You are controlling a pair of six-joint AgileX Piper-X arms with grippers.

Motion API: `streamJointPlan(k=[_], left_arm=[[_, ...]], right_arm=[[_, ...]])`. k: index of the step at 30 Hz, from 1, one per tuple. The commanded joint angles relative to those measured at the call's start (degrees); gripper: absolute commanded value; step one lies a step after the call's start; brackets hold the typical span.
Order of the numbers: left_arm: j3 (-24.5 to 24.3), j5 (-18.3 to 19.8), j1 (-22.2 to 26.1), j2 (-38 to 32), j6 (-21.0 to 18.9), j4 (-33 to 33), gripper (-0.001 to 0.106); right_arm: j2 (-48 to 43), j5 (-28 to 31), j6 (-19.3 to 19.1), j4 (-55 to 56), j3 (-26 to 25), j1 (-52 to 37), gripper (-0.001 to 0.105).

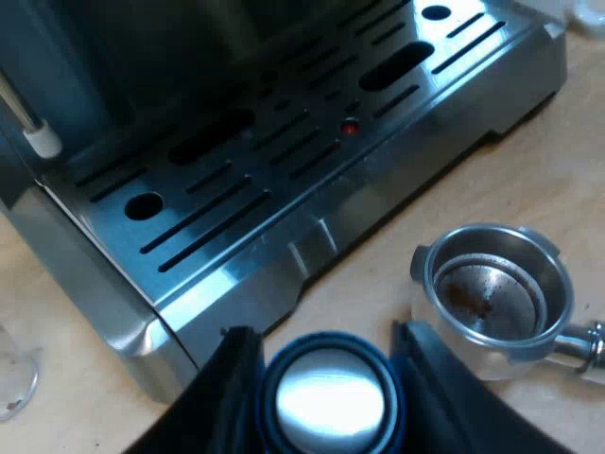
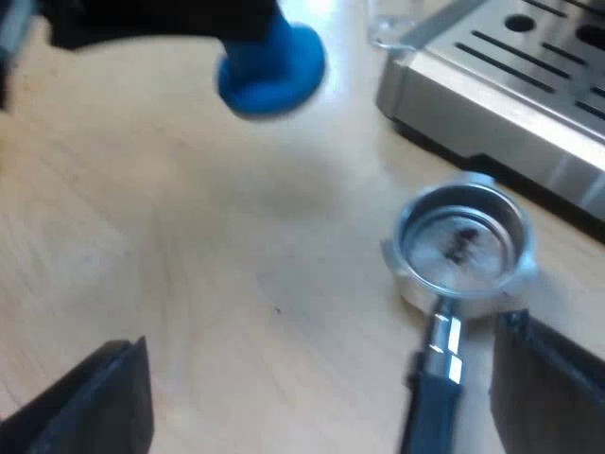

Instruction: Grind coffee beans and then tamp

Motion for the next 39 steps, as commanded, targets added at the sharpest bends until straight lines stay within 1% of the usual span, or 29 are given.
streamJointPlan(k=[1, 4, 7, 10, 15, 18, 21, 24, 26, 28, 32, 37, 39], left_arm=[[-2.3, 0.5, 0.0, -0.8, 0.3, 4.0, 0.0], [-4.1, 2.0, 0.0, -0.8, 0.3, 6.4, 0.0], [-5.2, 4.0, 0.0, -0.8, 0.3, 6.4, 0.0], [-5.9, 4.2, 0.0, -0.8, 0.3, 6.7, 0.0], [-7.7, 4.4, -1.3, -0.8, 0.3, 8.8, 0.0], [-8.5, 4.4, -3.1, -0.8, 0.3, 8.8, 0.0], [-8.6, 4.2, -5.8, -0.8, 0.3, 8.8, 0.0], [-8.6, 3.4, -8.5, -0.8, 0.3, 8.8, 0.0], [-8.6, 1.5, -10.5, -0.8, 0.3, 8.8, 0.0], [-8.6, 1.0, -11.5, -0.8, 0.3, 8.6, 0.0], [-8.6, -0.2, -12.9, -0.8, 0.3, 7.6, 0.0], [-9.0, -0.2, -13.0, -0.6, 0.2, 4.9, 0.0], [-9.9, -0.2, -13.0, 0.1, 0.2, 4.9, 0.0]], right_arm=[[-2.0, 0.7, -0.1, 2.7, -0.1, -2.0, 0.082], [-3.6, 0.4, -0.2, 3.5, -0.1, -4.4, 0.082], [-4.8, -2.4, -0.9, 3.4, 0.7, -8.0, 0.082], [-6.4, -4.8, -1.4, 2.1, 3.1, -10.9, 0.082], [-9.6, -5.7, -1.6, 0.4, 7.1, -12.5, 0.082], [-11.1, -9.3, -2.0, -0.6, 9.7, -12.5, 0.082], [-12.1, -10.9, -3.0, -4.8, 12.6, -12.5, 0.082], [-12.2, -10.9, -6.0, -9.6, 14.7, -12.5, 0.082], [-12.2, -10.9, -8.9, -11.6, 15.9, -12.5, 0.082], [-12.2, -10.9, -9.7, -12.5, 16.8, -12.5, 0.082], [-12.2, -10.9, -9.7, -13.1, 17.7, -12.5, 0.082], [-12.2, -10.9, -9.7, -13.1, 17.8, -12.5, 0.082], [-12.2, -10.9, -9.7, -13.1, 17.8, -12.5, 0.082]])
